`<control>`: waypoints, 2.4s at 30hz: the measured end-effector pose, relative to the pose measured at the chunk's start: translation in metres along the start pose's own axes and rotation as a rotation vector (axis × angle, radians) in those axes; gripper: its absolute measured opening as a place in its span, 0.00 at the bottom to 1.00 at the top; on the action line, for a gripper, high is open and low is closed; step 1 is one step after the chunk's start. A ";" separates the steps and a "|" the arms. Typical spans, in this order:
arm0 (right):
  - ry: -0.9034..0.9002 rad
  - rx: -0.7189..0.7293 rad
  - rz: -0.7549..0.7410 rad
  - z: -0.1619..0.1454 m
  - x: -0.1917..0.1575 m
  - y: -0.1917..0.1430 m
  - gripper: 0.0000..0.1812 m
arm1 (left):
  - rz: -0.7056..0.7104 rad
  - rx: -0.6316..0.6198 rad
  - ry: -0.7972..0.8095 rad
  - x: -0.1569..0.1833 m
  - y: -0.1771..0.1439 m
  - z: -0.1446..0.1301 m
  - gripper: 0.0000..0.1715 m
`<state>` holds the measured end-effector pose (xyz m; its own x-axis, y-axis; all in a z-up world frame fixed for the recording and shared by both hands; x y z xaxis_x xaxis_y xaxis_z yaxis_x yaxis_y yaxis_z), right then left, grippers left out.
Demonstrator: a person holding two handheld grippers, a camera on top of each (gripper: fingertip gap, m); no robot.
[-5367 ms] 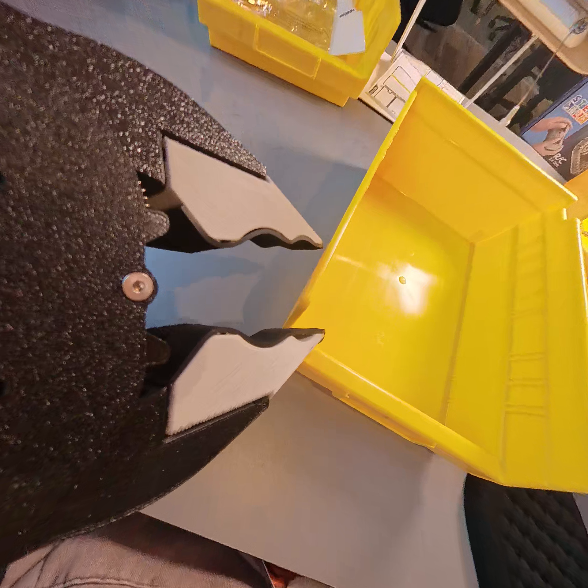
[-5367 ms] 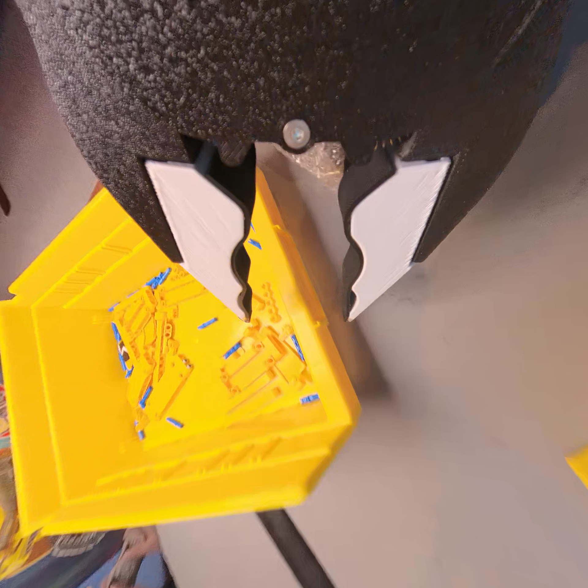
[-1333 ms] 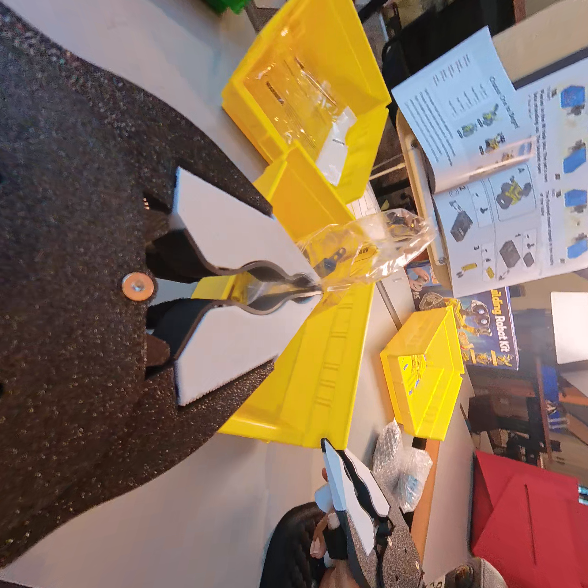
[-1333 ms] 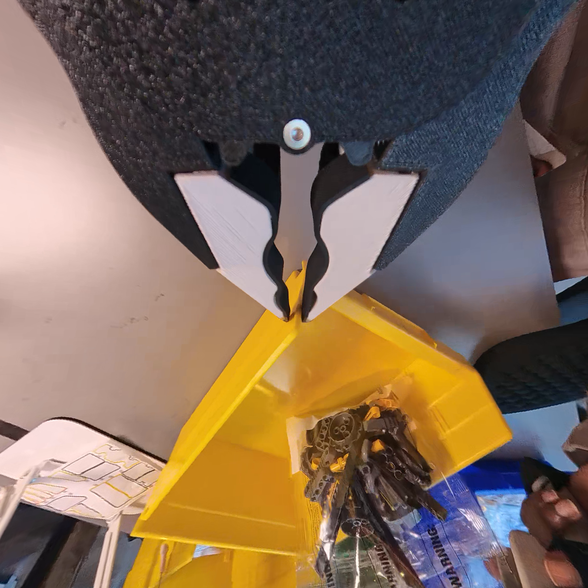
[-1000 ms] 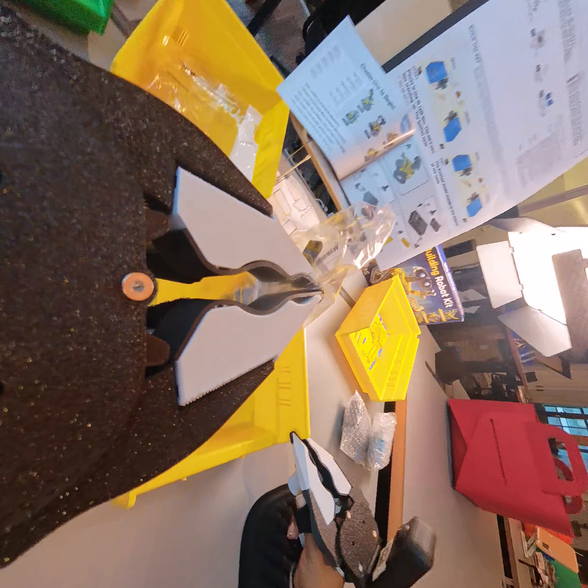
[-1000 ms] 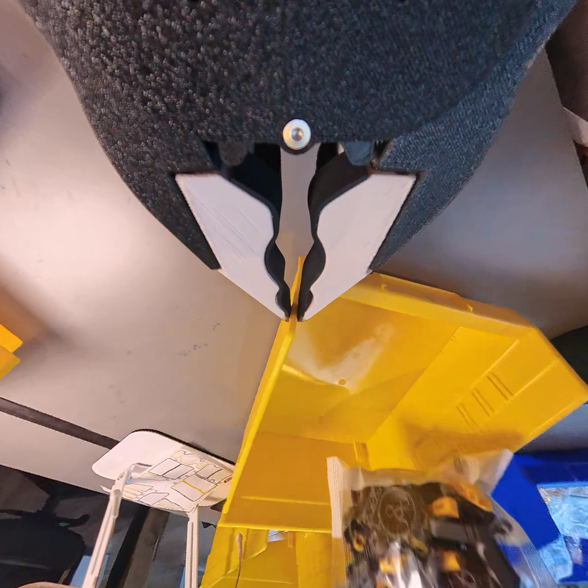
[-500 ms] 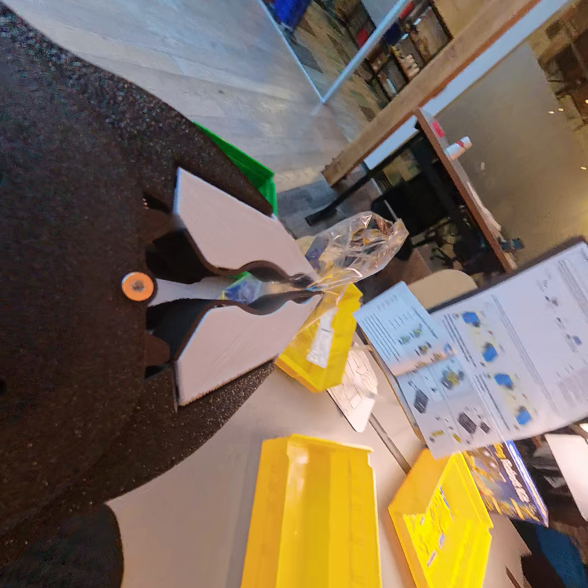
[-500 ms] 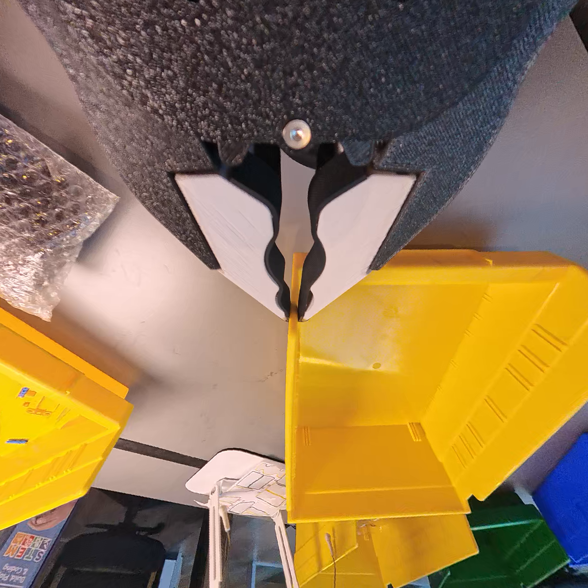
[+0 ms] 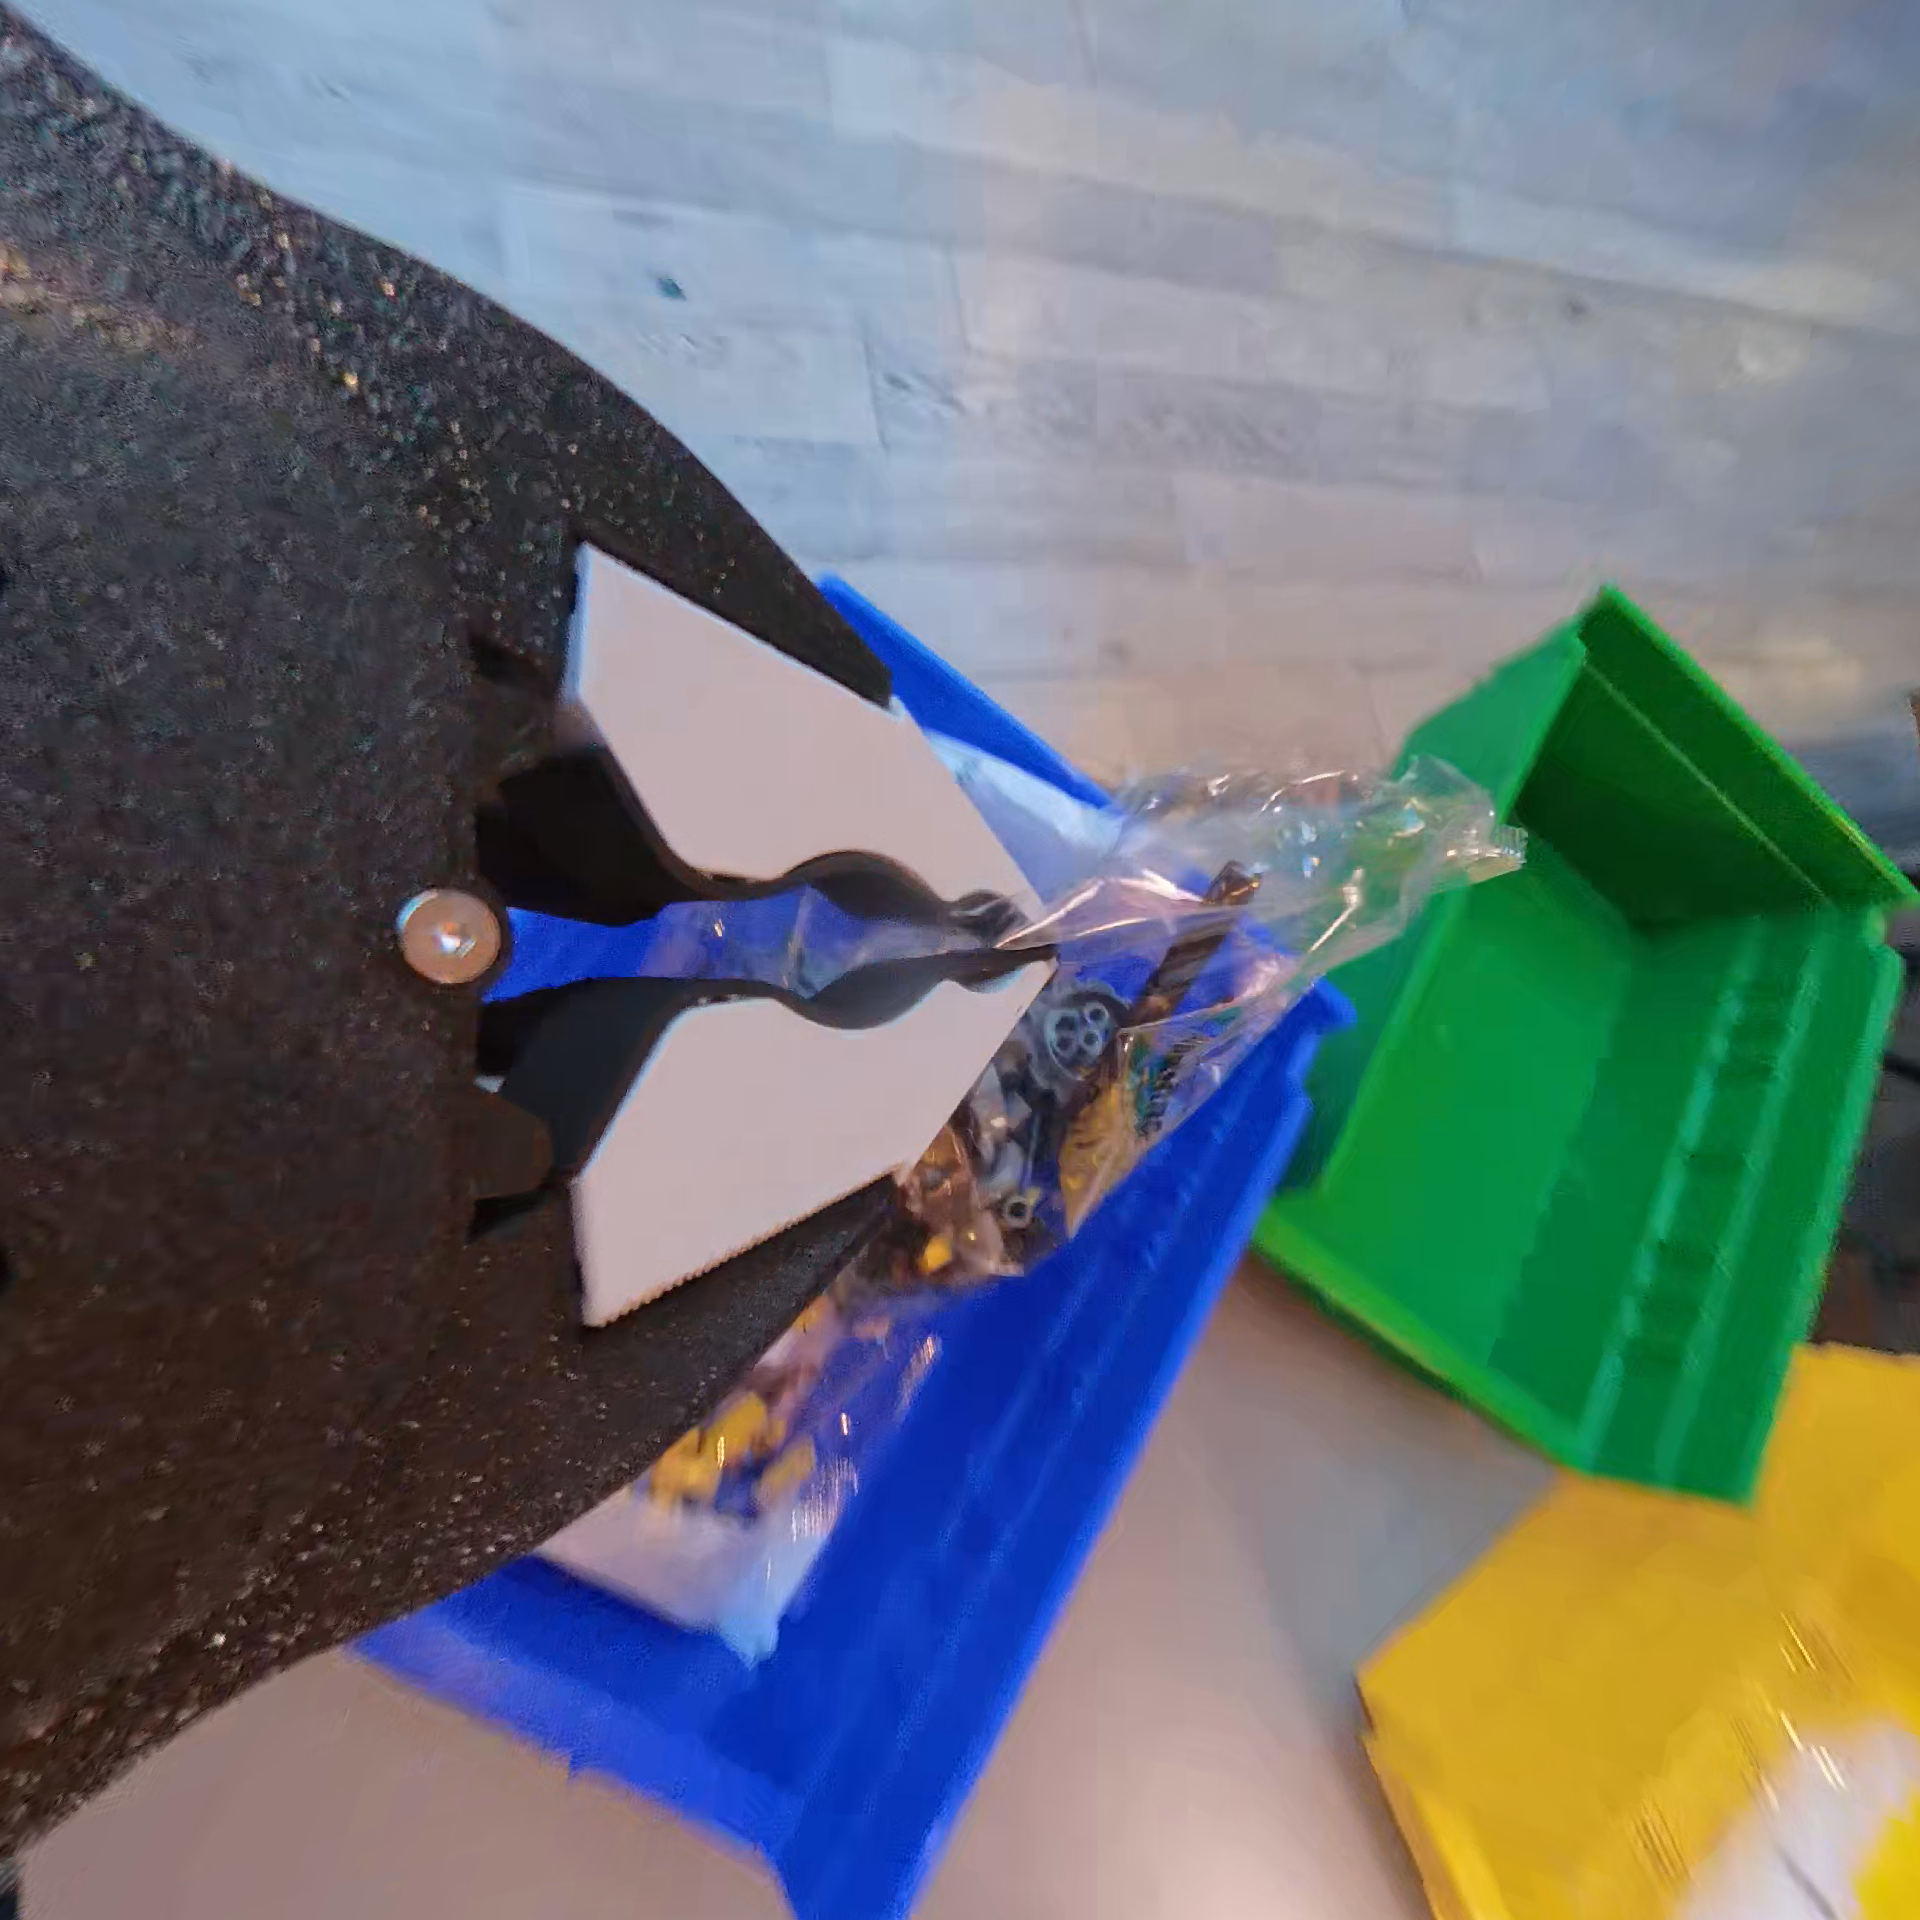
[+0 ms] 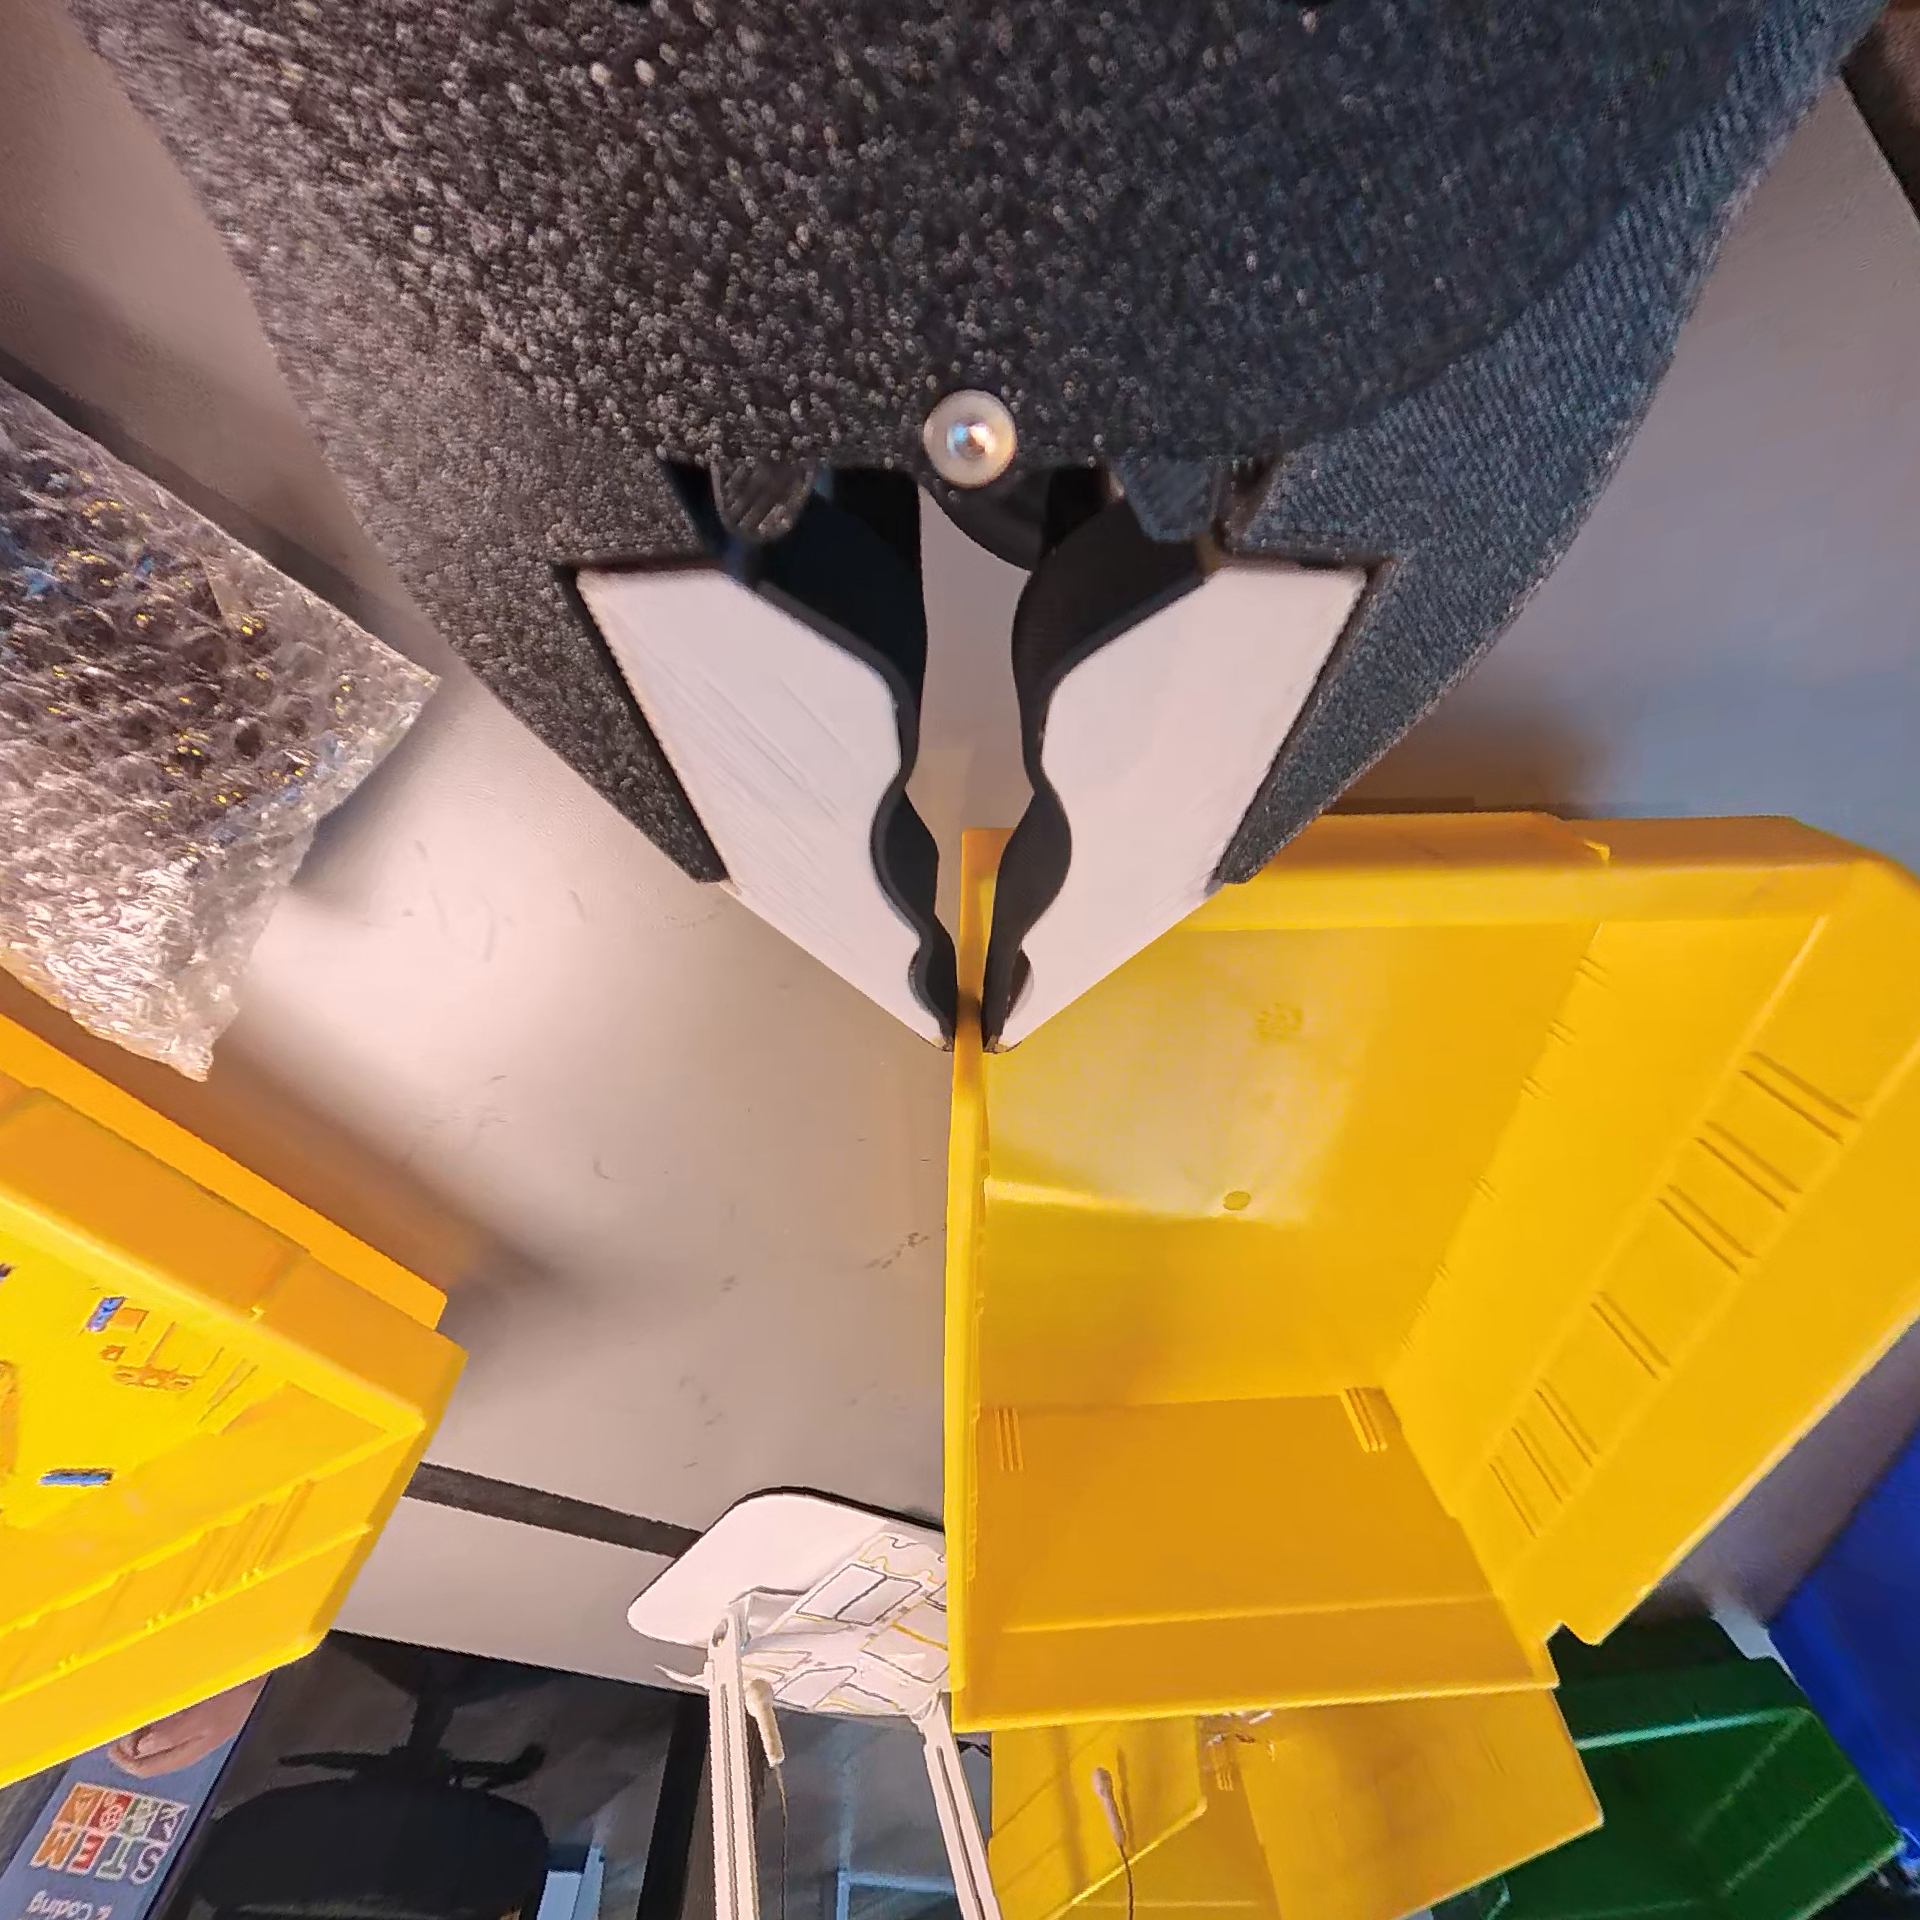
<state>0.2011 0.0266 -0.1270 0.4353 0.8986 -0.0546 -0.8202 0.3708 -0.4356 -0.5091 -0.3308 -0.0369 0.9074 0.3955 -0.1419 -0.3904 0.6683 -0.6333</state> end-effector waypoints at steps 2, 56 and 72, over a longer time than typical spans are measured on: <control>-0.004 -0.004 -0.005 0.000 0.001 0.000 0.02 | 0.081 -0.043 -0.018 -0.019 0.007 -0.015 0.01; -1.219 -0.390 0.721 -0.056 -0.197 0.006 0.10 | -0.455 -0.093 0.846 0.403 0.044 0.065 0.16; -1.386 -0.091 0.486 0.009 -0.286 0.130 0.10 | -0.371 0.170 0.839 0.424 -0.093 0.093 0.17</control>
<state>-0.0336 -0.1805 -0.1595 -0.6090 0.4491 0.6538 -0.7303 0.0043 -0.6831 -0.1023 -0.1670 0.0324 0.7685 -0.4015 -0.4982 -0.0107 0.7704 -0.6374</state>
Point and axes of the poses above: each gripper's, where its closed fingertips meet, y out along the fingers, z out of its top, x = y × z across the jaws, the point moved 1 cm from there along -y, back along the fingers
